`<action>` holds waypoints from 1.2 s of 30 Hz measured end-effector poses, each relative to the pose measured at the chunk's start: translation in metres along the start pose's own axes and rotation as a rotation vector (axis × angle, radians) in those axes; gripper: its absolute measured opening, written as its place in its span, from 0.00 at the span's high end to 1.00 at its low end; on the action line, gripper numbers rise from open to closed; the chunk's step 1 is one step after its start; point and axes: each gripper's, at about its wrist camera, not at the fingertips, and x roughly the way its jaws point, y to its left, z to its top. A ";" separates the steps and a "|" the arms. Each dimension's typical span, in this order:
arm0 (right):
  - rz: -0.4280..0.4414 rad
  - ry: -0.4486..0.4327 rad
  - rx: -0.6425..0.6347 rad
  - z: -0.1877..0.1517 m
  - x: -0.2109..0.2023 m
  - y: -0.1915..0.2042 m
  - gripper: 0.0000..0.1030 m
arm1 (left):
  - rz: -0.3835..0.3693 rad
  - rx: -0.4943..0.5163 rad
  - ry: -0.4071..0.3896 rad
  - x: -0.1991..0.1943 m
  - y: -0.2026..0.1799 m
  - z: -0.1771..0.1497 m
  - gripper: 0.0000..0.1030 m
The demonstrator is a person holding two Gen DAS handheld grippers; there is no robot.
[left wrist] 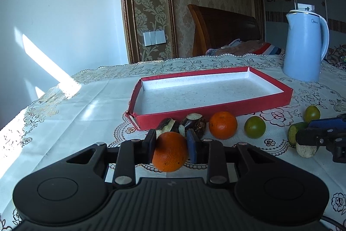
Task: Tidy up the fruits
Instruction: 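Carry the orange with the left tool over the tray while the right tool carries the black piece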
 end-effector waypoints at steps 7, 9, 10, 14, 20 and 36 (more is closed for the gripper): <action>-0.025 -0.044 -0.034 0.034 0.016 -0.003 0.71 | -0.035 -0.004 -0.002 0.009 -0.004 0.030 0.71; -0.045 -0.050 -0.043 0.045 0.028 -0.005 0.71 | -0.037 -0.013 0.002 0.017 -0.006 0.037 0.71; -0.058 -0.051 -0.049 0.049 0.034 -0.007 0.71 | -0.038 -0.019 0.008 0.024 -0.008 0.041 0.71; -0.097 -0.034 -0.049 0.063 0.062 -0.017 0.71 | -0.066 -0.058 0.050 0.049 -0.008 0.053 0.71; -0.124 0.010 -0.015 0.082 0.113 -0.031 0.71 | -0.036 -0.092 0.087 0.094 -0.012 0.072 0.71; -0.153 0.121 0.064 0.124 0.210 -0.068 0.71 | 0.047 -0.121 0.212 0.193 -0.012 0.091 0.71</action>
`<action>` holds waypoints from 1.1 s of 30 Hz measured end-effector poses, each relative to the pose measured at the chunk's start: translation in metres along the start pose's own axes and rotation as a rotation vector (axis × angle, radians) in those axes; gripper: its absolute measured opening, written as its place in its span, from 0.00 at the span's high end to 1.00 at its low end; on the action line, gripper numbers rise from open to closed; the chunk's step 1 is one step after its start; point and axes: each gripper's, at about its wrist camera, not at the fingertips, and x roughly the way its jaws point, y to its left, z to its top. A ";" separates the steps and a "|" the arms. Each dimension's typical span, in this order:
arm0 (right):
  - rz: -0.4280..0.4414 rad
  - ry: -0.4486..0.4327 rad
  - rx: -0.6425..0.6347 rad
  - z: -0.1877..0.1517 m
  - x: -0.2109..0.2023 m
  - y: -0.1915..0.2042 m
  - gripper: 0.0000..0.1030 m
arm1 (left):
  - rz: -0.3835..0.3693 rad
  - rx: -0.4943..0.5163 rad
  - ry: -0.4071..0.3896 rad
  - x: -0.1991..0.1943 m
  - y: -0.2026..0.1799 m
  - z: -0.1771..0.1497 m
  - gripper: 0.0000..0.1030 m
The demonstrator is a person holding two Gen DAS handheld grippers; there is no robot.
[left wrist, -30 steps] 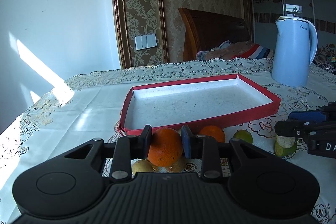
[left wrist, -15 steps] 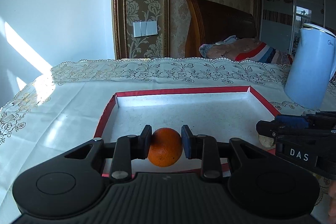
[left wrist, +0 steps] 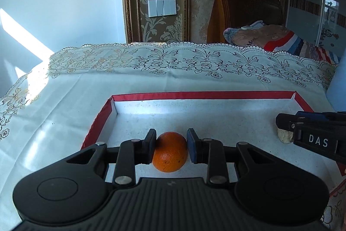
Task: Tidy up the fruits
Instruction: 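Carry the orange with the left tool over the tray while the right tool carries the black piece, then open the left tool to drop the orange in the tray while the right tool releases the black piece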
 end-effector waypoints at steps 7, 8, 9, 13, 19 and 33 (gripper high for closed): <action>0.018 0.033 -0.006 0.003 0.011 0.002 0.71 | -0.001 -0.004 0.005 0.004 0.000 0.004 0.71; 0.017 0.033 -0.009 0.003 0.011 0.002 0.71 | 0.000 -0.008 0.004 0.004 -0.001 0.004 0.70; 0.014 0.029 -0.010 0.003 0.010 0.002 0.71 | 0.001 -0.009 0.002 0.004 -0.001 0.004 0.70; 0.012 0.022 -0.010 0.003 0.008 0.003 0.67 | 0.003 -0.007 -0.001 0.003 -0.002 0.004 0.70; 0.009 0.012 -0.025 0.003 0.005 0.005 0.54 | -0.017 -0.012 0.004 0.003 0.000 0.003 0.59; 0.000 -0.001 -0.016 0.002 0.001 0.004 0.34 | -0.004 -0.019 -0.045 -0.005 0.002 0.001 0.33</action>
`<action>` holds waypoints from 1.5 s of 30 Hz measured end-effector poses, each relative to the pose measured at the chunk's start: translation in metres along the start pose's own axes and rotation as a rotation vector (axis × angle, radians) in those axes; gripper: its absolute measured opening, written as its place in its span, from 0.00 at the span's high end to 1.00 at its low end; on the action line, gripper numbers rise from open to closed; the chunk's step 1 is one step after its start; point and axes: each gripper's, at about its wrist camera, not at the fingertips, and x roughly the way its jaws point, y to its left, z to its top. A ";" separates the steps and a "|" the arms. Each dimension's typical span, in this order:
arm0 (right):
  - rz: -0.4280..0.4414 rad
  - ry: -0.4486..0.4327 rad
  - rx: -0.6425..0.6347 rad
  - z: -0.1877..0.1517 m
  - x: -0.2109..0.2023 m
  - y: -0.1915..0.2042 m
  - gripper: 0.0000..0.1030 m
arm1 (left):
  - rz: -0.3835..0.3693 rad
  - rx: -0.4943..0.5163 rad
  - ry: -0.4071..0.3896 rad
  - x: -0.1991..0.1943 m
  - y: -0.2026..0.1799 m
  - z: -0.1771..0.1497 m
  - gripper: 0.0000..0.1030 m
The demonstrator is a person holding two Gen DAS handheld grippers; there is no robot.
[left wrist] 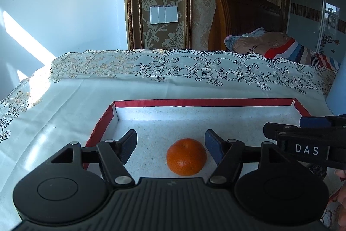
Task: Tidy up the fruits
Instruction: 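Open the left tool to drop the orange in the tray while the right tool releases the black piece, then move the left tool to the brown round fruit while the right tool approaches the green cucumber chunk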
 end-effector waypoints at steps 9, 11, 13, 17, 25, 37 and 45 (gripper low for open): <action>-0.005 -0.016 0.000 -0.004 -0.010 0.002 0.28 | 0.012 0.000 -0.038 -0.011 0.003 -0.003 0.33; -0.010 -0.021 0.002 -0.006 -0.012 0.002 0.27 | 0.010 0.001 -0.040 -0.013 0.003 -0.003 0.33; -0.010 -0.027 0.000 -0.007 -0.016 0.002 0.25 | 0.005 -0.003 -0.039 -0.014 0.005 -0.004 0.33; -0.026 -0.051 -0.012 -0.009 -0.025 0.004 0.15 | 0.005 -0.009 -0.053 -0.020 0.008 -0.006 0.32; -0.015 -0.074 -0.012 -0.022 -0.048 0.007 0.03 | 0.018 0.007 -0.096 -0.035 0.009 -0.012 0.23; 0.016 -0.126 0.000 -0.050 -0.091 0.007 0.00 | -0.022 -0.035 -0.104 -0.070 0.020 -0.036 0.23; 0.049 -0.122 0.046 -0.074 -0.109 -0.001 0.00 | -0.048 -0.046 -0.109 -0.094 0.031 -0.058 0.18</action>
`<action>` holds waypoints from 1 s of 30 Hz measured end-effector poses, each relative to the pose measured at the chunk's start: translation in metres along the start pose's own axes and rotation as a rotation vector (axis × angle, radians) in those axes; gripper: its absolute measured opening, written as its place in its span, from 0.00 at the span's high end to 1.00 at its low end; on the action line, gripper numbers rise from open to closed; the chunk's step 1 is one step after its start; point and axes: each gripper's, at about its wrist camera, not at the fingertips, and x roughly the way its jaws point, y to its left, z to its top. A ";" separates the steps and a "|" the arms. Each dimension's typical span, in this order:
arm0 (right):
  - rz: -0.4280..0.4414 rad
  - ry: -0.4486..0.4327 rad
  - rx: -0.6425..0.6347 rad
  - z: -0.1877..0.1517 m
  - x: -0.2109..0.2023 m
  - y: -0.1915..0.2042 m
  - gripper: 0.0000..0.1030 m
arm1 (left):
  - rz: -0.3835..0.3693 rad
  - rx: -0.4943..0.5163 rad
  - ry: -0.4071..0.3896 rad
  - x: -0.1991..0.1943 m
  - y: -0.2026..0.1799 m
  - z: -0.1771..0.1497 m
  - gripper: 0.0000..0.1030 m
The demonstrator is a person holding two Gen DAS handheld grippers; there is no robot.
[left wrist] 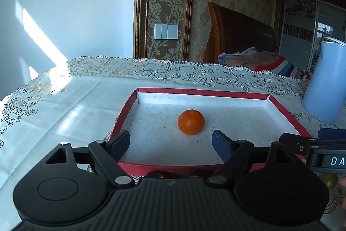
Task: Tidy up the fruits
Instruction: 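Move the left tool to the brown round fruit while the right tool approaches the green cucumber chunk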
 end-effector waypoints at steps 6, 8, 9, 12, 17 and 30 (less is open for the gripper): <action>-0.007 0.004 0.041 -0.014 -0.010 -0.008 0.00 | 0.027 0.022 -0.009 -0.012 0.008 -0.013 0.18; -0.006 0.005 0.057 -0.017 -0.013 -0.011 0.00 | 0.010 0.016 -0.013 -0.015 0.010 -0.014 0.18; -0.009 0.006 0.058 -0.019 -0.014 -0.012 0.00 | 0.011 0.018 -0.018 -0.016 0.010 -0.014 0.18; -0.021 -0.002 0.060 -0.026 -0.019 -0.013 0.00 | 0.026 0.040 -0.021 -0.016 0.006 -0.016 0.18; -0.023 -0.007 0.079 -0.033 -0.026 -0.020 0.00 | 0.005 0.055 -0.005 -0.019 0.007 -0.021 0.18; -0.037 -0.018 0.109 -0.037 -0.034 -0.028 0.00 | -0.039 0.080 0.010 -0.031 0.007 -0.032 0.18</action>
